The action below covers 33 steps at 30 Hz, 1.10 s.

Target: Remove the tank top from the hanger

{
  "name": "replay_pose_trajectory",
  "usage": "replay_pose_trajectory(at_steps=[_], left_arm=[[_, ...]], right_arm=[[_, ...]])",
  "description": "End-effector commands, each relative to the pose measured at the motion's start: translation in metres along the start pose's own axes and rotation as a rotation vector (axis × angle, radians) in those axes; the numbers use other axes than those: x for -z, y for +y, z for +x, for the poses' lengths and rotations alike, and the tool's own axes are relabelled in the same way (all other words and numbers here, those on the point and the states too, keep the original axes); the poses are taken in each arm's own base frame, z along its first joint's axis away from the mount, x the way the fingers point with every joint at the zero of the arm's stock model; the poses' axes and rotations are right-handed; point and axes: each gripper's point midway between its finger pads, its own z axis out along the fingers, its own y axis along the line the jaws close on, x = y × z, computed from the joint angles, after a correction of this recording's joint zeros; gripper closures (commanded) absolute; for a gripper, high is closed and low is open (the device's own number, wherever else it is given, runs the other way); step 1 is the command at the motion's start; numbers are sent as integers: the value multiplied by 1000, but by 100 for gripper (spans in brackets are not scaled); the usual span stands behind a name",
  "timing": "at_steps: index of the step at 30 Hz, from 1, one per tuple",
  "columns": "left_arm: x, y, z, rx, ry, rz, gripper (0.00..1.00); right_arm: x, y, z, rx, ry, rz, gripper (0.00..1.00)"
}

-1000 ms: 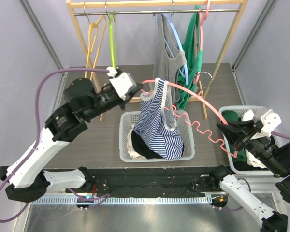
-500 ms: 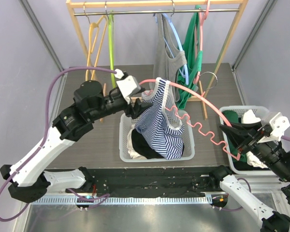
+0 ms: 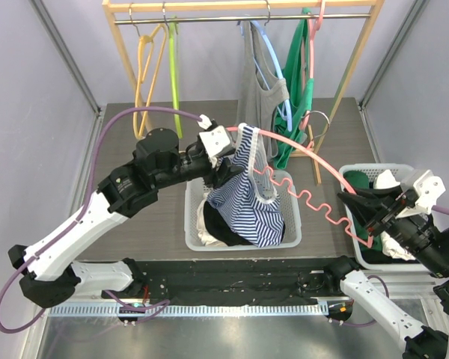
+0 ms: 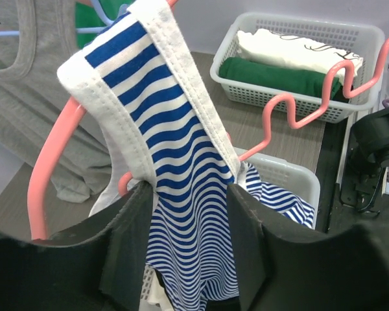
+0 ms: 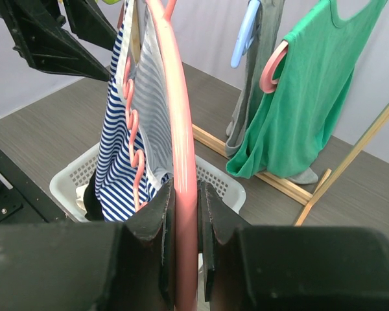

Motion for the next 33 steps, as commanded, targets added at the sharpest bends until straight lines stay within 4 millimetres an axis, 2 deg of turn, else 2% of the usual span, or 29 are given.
replay_pose_trajectory(at_steps=[1,2,3,4,5,9,13,16,23,26,28,32,33], left_arm=[[-9,-6,-13,-27,-49,31,53],[-10,-7,-13,-31,-51,34,57],[-10,-5,-15,-33,-53,24,68],[-10,-5,-16,-40,-56,23,74],[-10,-4,-18,-43,-58,16,84],[-3,0,-27,-58,-76,-3,98],[11,3,-35,-87,-95,-27,100],[27,9,-54,-97,-138,-53,100],[76,44,-130,-162,-307,-207,100],[90,57,-148,-193,-342,-272,100],[94,63,-153,-202,-355,-307,100],[96,84,-147,-194,-351,-419,100],[101,96,-147,-183,-356,-493,100]], right_arm=[[-7,3,-35,-13,-127,-20,99],[-7,3,-35,-14,-129,-22,99],[-8,3,-34,-15,-124,-22,99],[-8,3,-33,-15,-123,-21,99],[-6,2,-33,-12,-124,-17,99],[-5,-1,-29,-7,-115,6,99],[-7,-4,-23,-5,-98,17,99],[-9,-6,-17,-3,-77,26,99],[-8,-1,-4,-22,-34,4,99],[-5,5,-2,-34,-17,-24,99],[-1,7,-1,-40,-11,-28,99],[21,14,-15,-41,-59,-49,99],[26,18,-14,-42,-55,-66,99]])
